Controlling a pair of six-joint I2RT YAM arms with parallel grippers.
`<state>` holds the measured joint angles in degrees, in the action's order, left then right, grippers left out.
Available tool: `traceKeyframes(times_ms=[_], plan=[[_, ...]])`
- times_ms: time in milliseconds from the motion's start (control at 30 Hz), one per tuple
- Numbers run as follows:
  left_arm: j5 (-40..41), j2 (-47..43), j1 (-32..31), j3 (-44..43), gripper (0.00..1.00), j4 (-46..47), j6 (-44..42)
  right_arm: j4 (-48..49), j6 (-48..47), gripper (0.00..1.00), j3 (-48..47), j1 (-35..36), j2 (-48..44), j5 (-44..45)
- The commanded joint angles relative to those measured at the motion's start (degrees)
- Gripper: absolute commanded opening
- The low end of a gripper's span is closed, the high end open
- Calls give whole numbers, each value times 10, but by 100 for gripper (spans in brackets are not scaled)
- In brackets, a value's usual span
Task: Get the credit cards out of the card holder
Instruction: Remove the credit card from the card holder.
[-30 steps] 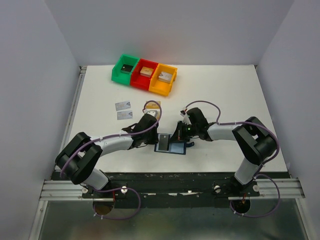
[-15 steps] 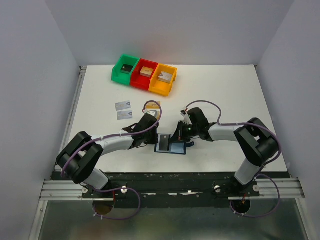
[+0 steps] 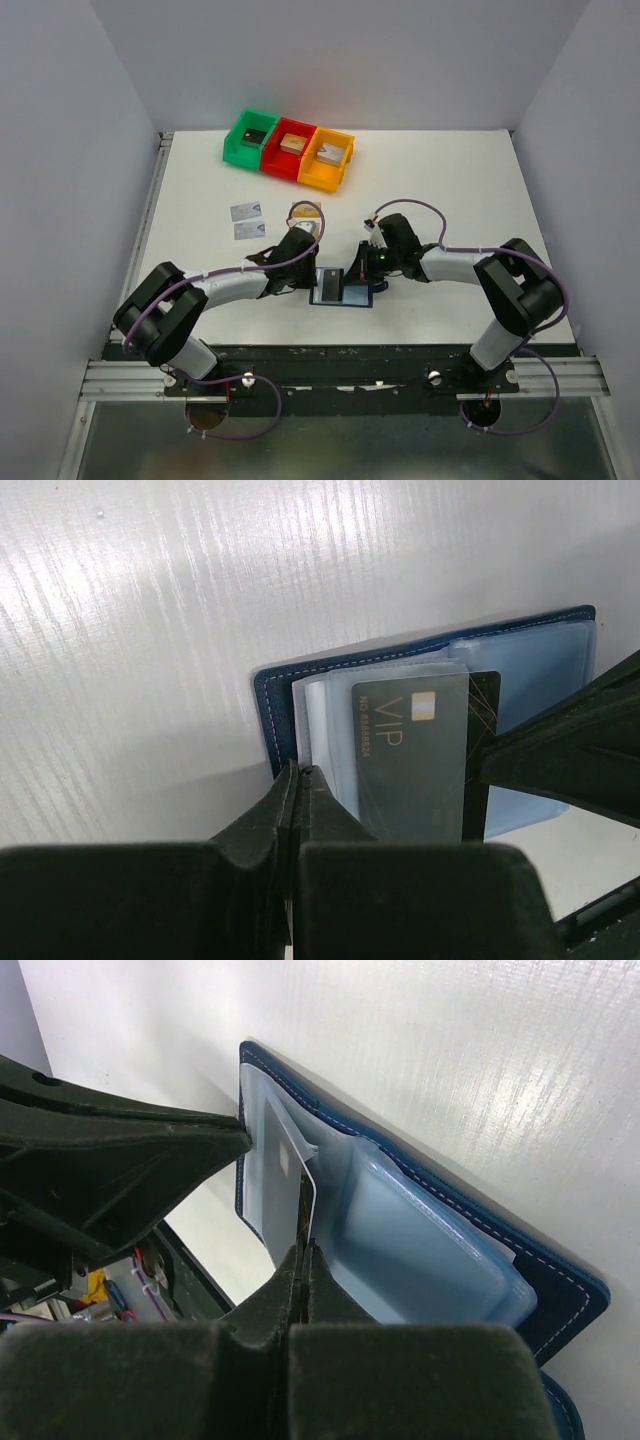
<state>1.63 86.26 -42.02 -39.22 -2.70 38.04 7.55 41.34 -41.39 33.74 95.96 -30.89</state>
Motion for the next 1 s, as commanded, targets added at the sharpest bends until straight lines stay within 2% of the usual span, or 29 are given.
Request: traceKeyframes(times_ms=[0,133,233,367,733,967], plan=[[-6,17,0,-8,5,-13,-4,5,-6,0,6,-2,-6,-19],[-15,22,0,-8,2,-6,-4,30,11,2,6,-2,2,-35],[-16,25,-1,-6,0,0,-3,47,22,14,6,-2,9,-44],[-16,29,-1,-2,0,5,0,62,32,25,4,-2,24,-55],[-33,30,-1,5,0,15,5,104,64,28,-1,-2,50,-78],[-35,32,-1,13,0,23,12,91,76,35,-7,-2,69,-74]])
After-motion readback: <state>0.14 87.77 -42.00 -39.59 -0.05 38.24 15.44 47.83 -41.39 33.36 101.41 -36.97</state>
